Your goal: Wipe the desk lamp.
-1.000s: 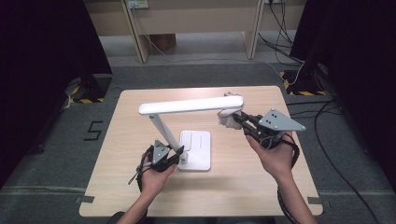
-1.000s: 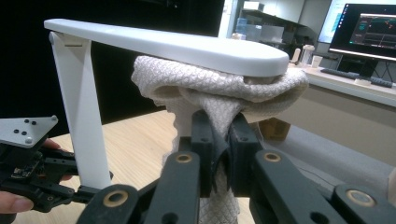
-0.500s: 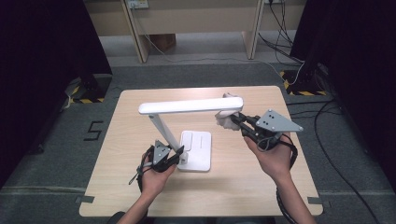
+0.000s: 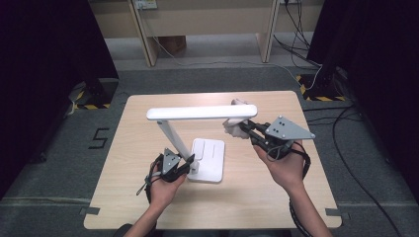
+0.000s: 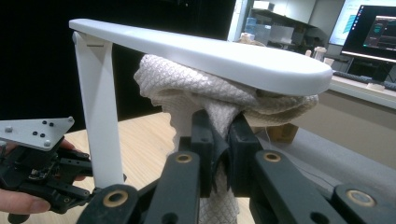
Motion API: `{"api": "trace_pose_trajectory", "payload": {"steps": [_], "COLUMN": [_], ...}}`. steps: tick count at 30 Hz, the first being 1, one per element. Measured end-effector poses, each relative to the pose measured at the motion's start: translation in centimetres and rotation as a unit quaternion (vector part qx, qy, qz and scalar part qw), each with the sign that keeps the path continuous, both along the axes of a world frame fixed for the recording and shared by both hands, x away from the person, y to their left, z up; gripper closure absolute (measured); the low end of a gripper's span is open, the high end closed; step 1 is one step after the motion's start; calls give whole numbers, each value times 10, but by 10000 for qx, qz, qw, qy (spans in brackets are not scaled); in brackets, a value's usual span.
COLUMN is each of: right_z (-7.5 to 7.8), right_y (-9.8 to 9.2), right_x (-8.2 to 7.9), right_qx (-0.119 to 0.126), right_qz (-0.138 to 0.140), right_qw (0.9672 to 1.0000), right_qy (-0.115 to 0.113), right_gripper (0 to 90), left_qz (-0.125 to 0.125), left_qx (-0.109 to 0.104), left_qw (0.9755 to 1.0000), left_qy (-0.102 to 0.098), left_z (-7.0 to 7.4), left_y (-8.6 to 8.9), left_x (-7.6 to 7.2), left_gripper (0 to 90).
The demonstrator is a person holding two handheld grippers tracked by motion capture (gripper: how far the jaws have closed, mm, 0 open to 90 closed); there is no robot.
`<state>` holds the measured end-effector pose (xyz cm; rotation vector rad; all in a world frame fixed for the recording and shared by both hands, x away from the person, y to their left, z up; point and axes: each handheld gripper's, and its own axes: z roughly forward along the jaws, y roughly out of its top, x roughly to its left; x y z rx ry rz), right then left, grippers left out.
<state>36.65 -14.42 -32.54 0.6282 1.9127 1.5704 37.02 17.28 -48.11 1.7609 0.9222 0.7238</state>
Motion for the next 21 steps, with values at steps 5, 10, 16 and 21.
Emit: {"api": "trace_pose_trajectory", "payload": {"steps": [5,10,16,21], "right_z": [0,0,-1,-1], "right_y": [2,5,5,6], "right_x": [0,1,1,1], "right_qx": [9,-9,1,5], "right_qz": [0,25,12,5], "right_qw": [10000,10000,10000,10000], "right_qy": [-15,-43,18,41], "right_gripper": [841,841,841,841], "left_qz": [11,11,19,87], "left_qx": [6,12,92,88], "left_qw": [10000,10000,10000,9999], "left_qy": [-3,-6,-28,-5], "left_z": [0,0,0,0], "left_y": [0,0,-2,-3], "left_x": [0,0,-1,-1], "left_gripper": [625,628,628,633]}}
